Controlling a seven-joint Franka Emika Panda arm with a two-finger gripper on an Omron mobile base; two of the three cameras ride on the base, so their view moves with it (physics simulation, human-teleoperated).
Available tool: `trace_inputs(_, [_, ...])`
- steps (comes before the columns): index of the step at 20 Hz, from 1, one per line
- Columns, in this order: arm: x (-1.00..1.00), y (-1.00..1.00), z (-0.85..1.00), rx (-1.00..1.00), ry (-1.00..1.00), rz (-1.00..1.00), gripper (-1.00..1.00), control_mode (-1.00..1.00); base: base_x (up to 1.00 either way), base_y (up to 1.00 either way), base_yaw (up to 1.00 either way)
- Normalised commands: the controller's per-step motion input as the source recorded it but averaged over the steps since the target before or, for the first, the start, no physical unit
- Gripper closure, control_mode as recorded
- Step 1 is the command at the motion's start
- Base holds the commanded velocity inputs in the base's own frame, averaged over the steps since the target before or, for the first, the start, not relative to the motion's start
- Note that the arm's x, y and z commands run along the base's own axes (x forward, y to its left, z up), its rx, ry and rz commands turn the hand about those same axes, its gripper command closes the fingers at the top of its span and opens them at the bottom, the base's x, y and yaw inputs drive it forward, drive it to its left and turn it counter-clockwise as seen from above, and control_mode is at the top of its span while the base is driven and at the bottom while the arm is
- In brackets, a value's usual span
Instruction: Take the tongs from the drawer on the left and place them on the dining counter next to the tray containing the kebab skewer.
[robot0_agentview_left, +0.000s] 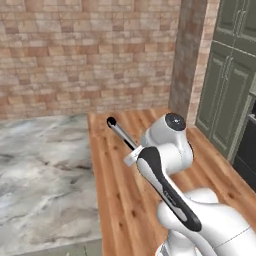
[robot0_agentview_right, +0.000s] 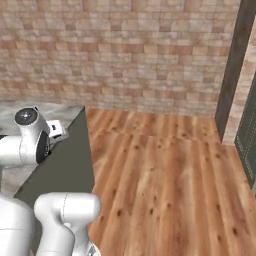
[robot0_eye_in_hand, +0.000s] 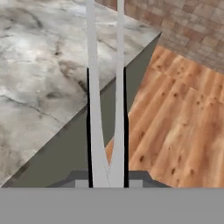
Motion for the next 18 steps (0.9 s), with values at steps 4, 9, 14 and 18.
trace_inputs(4, [0.00, 0.00, 0.00, 0.00, 0.00, 0.00, 1.00, 1.00, 1.00, 0.08, 0.13])
trace_inputs(9, [0.00, 0.00, 0.00, 0.00, 0.00, 0.00, 1.00, 1.00, 1.00, -0.29, 0.07])
trace_inputs(14, [0.00, 0.00, 0.00, 0.00, 0.00, 0.00, 1.00, 1.00, 1.00, -0.45, 0.00])
trace_inputs(18, [0.00, 0.00, 0.00, 0.00, 0.00, 0.00, 1.00, 1.00, 1.00, 0.01, 0.21])
